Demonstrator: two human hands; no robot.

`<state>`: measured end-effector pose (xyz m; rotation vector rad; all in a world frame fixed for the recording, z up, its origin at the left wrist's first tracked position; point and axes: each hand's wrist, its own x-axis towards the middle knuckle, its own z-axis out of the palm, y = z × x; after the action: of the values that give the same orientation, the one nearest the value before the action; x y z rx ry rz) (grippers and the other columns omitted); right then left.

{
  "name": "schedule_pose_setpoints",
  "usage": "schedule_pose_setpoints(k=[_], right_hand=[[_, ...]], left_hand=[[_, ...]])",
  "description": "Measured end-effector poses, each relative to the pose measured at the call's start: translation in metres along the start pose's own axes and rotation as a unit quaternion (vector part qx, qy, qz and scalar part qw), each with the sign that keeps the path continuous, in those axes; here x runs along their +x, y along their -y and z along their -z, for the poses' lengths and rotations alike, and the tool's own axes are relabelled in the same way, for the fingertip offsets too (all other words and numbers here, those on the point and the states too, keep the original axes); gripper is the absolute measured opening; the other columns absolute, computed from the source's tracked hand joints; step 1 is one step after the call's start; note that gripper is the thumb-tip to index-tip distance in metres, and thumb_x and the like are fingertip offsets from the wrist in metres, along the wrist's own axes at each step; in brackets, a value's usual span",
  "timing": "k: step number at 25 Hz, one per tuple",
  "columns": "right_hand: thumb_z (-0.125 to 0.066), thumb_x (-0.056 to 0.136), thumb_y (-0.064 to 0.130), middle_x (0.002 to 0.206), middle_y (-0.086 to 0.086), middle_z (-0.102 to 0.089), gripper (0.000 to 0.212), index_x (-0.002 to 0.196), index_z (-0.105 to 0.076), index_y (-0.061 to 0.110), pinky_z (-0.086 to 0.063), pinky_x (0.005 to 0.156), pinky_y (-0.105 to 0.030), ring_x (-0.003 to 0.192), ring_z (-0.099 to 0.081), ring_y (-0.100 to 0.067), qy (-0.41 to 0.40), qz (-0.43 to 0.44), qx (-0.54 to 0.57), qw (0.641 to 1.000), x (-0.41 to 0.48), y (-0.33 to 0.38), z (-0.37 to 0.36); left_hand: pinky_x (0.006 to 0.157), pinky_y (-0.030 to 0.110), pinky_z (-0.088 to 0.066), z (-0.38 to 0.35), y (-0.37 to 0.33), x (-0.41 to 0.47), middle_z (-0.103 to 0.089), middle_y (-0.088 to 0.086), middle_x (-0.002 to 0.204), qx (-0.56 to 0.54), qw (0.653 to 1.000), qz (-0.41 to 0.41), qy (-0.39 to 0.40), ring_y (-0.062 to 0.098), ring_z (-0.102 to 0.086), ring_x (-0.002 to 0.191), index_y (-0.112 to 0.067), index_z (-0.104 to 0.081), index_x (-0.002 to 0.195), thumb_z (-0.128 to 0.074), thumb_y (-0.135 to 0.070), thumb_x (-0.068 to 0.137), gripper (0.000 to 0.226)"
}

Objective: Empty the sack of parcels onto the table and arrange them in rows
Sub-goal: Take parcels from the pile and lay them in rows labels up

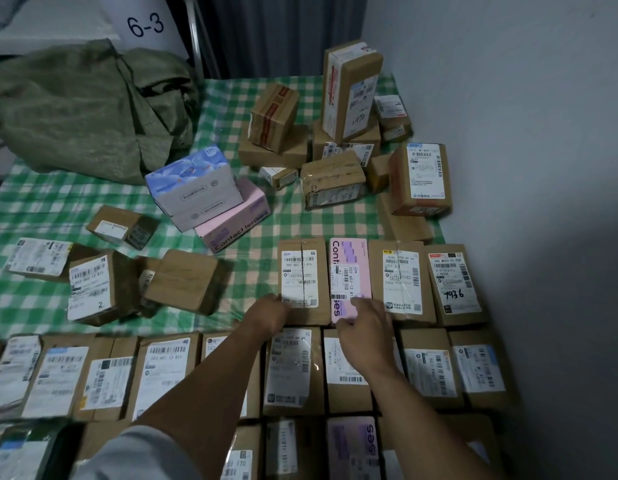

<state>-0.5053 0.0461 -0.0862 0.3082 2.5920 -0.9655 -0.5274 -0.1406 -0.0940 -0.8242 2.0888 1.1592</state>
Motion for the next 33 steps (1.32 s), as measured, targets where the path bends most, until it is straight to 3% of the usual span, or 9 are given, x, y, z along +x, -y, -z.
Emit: schedule_pose_setpoints(k=[3, 6, 10, 13, 16, 19, 23, 28, 33], right_hand=[[-0.059, 0.096, 0.018, 0.147, -0.008, -0.045, 0.046, 0.141, -0.056, 0.011, -0.032, 0.112, -0.033, 0.140, -0.032, -0.026, 0.004, 0.008, -0.007, 1.000, -0.001, 0.001, 0.002], [-0.058, 0.096, 0.017, 0.147, -0.009, -0.047, 0.046, 0.142, -0.055, 0.010, -0.031, 0.112, -0.033, 0.141, -0.032, -0.027, 0.014, 0.017, -0.018, 1.000, -0.001, 0.000, 0.003], [-0.059, 0.094, 0.015, 0.138, -0.010, -0.054, 0.040, 0.134, -0.061, 0.008, -0.034, 0.109, -0.034, 0.136, -0.036, -0.029, 0.009, 0.022, -0.008, 1.000, -0.001, 0.006, -0.001], [-0.060, 0.090, 0.012, 0.118, -0.013, -0.063, 0.031, 0.119, -0.066, 0.004, -0.043, 0.103, -0.038, 0.120, -0.051, -0.032, 0.014, 0.040, 0.020, 0.999, 0.006, 0.027, -0.005], [-0.063, 0.091, 0.018, 0.132, -0.013, -0.059, 0.044, 0.134, -0.060, 0.007, -0.046, 0.102, -0.037, 0.124, -0.051, -0.031, 0.036, 0.057, 0.025, 0.997, 0.014, 0.056, -0.009], [-0.061, 0.092, 0.020, 0.141, -0.013, -0.051, 0.050, 0.142, -0.054, 0.011, -0.045, 0.105, -0.042, 0.131, -0.045, -0.032, 0.071, 0.068, 0.017, 0.995, 0.022, 0.082, -0.017], [-0.060, 0.091, 0.022, 0.128, -0.015, -0.059, 0.038, 0.127, -0.060, 0.011, -0.053, 0.092, -0.040, 0.110, -0.059, -0.034, 0.091, 0.083, -0.013, 0.992, 0.032, 0.116, -0.026], [-0.061, 0.094, 0.025, 0.122, -0.012, -0.056, 0.044, 0.133, -0.049, 0.011, -0.055, 0.087, -0.042, 0.106, -0.062, -0.034, 0.138, 0.075, 0.030, 0.987, 0.056, 0.170, -0.040], [-0.064, 0.086, 0.012, 0.117, -0.004, -0.062, 0.048, 0.132, -0.052, 0.015, -0.049, 0.083, -0.030, 0.107, -0.062, -0.026, 0.096, 0.108, 0.094, 0.985, 0.089, 0.241, -0.047]], left_hand=[[0.092, 0.041, -0.055, -0.003, 0.000, -0.002, -0.071, 0.012, 0.110, 0.034, 0.999, -0.006, -0.005, 0.030, -0.068, 0.100, -0.008, -0.066, 0.108, -0.063, -0.030, 0.078, 0.038], [0.080, 0.031, -0.048, -0.005, -0.003, -0.011, -0.067, 0.007, 0.096, 0.048, 0.999, -0.015, -0.007, 0.027, -0.065, 0.093, -0.015, -0.061, 0.088, -0.072, -0.027, 0.086, 0.016], [0.078, 0.035, -0.048, -0.005, 0.001, -0.004, -0.069, 0.013, 0.107, 0.065, 0.996, -0.010, -0.053, 0.028, -0.064, 0.096, -0.005, -0.059, 0.109, -0.063, -0.026, 0.089, 0.029], [0.101, 0.051, -0.047, 0.003, 0.001, -0.002, -0.068, 0.012, 0.110, 0.034, 0.996, -0.010, -0.087, 0.033, -0.065, 0.105, -0.011, -0.056, 0.113, -0.056, -0.033, 0.079, 0.040], [0.104, 0.052, -0.044, 0.020, -0.004, -0.011, -0.066, 0.010, 0.113, 0.004, 0.993, -0.030, -0.114, 0.034, -0.064, 0.106, -0.012, -0.056, 0.119, -0.057, -0.036, 0.077, 0.049], [0.089, 0.036, -0.050, 0.047, -0.003, -0.018, -0.067, 0.014, 0.109, -0.015, 0.985, -0.053, -0.161, 0.033, -0.064, 0.103, -0.009, -0.056, 0.118, -0.062, -0.019, 0.088, 0.032], [0.069, 0.030, -0.044, 0.093, -0.002, -0.021, -0.068, 0.015, 0.105, -0.040, 0.968, -0.096, -0.230, 0.030, -0.062, 0.085, -0.006, -0.053, 0.128, -0.061, -0.014, 0.089, 0.040], [0.101, 0.040, -0.045, 0.174, -0.008, 0.014, -0.050, 0.024, 0.141, -0.142, 0.932, -0.093, -0.321, 0.038, -0.052, 0.125, -0.002, -0.042, 0.143, -0.066, -0.021, 0.088, 0.063], [0.101, 0.036, -0.037, 0.214, -0.025, 0.042, -0.040, 0.019, 0.152, -0.310, 0.901, -0.071, -0.296, 0.036, -0.043, 0.135, -0.009, -0.033, 0.153, -0.056, -0.036, 0.098, 0.066]])
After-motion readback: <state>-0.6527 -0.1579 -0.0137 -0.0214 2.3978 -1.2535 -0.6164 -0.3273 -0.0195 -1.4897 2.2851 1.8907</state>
